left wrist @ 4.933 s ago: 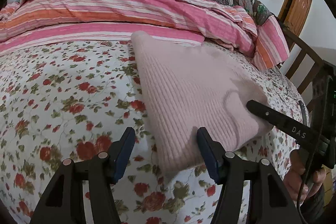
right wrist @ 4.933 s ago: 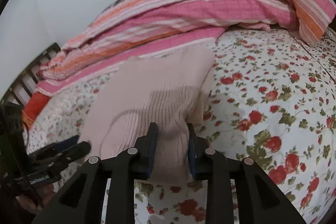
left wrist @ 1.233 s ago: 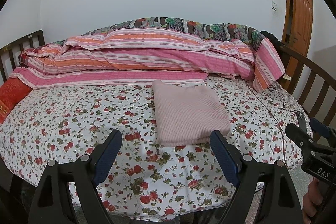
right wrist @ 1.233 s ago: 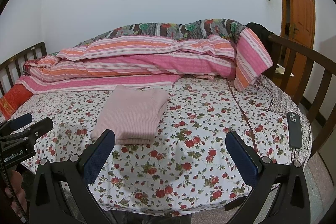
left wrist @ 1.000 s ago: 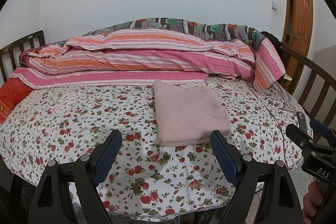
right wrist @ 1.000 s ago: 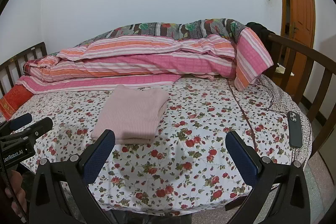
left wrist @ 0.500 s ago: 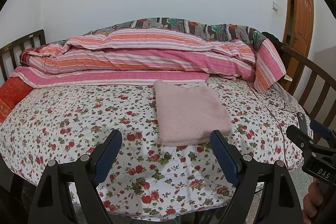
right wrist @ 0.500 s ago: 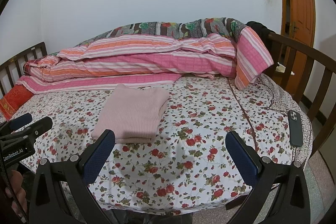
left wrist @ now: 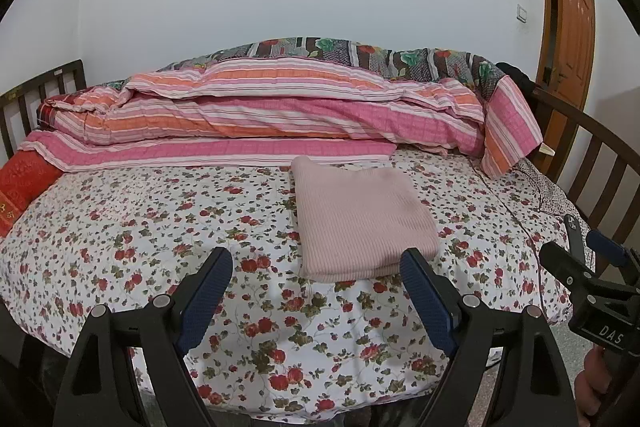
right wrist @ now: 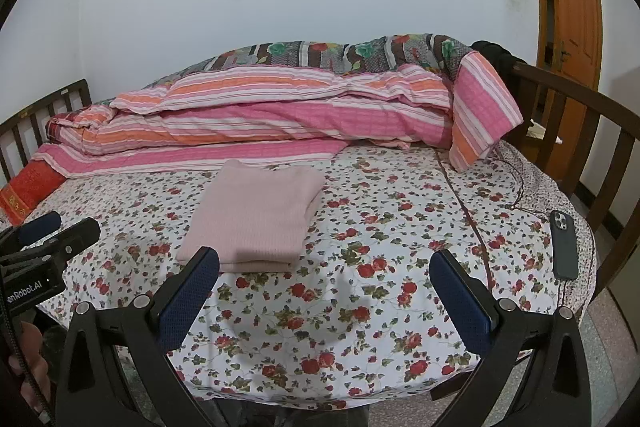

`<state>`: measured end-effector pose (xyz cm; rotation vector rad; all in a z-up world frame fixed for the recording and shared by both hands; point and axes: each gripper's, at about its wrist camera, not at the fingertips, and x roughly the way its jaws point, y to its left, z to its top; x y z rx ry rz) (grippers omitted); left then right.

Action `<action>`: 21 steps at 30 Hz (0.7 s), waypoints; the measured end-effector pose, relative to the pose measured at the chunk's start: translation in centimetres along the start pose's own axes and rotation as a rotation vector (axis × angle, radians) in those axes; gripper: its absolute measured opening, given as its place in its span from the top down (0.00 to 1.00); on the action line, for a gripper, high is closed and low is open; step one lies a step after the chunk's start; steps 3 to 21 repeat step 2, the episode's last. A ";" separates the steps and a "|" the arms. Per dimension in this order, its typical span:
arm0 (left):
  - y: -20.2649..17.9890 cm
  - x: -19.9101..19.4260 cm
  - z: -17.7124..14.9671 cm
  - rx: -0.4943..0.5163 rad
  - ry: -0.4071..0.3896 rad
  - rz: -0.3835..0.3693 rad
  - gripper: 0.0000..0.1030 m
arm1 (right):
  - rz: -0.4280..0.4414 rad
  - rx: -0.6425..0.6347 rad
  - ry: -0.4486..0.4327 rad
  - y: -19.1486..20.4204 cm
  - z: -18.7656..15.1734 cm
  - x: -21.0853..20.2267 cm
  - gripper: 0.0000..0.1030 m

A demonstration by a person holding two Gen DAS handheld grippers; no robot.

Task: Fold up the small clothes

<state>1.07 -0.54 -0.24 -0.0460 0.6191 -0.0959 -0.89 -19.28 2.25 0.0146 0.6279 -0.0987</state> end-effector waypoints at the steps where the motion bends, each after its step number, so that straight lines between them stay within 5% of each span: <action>1: -0.2 -0.1 -0.1 -0.001 -0.003 0.002 0.17 | 0.001 -0.001 0.000 0.2 -0.1 0.0 0.00; 21: -0.1 -0.1 0.0 0.001 -0.008 0.003 0.17 | 0.001 -0.001 0.000 0.2 -0.1 0.0 0.00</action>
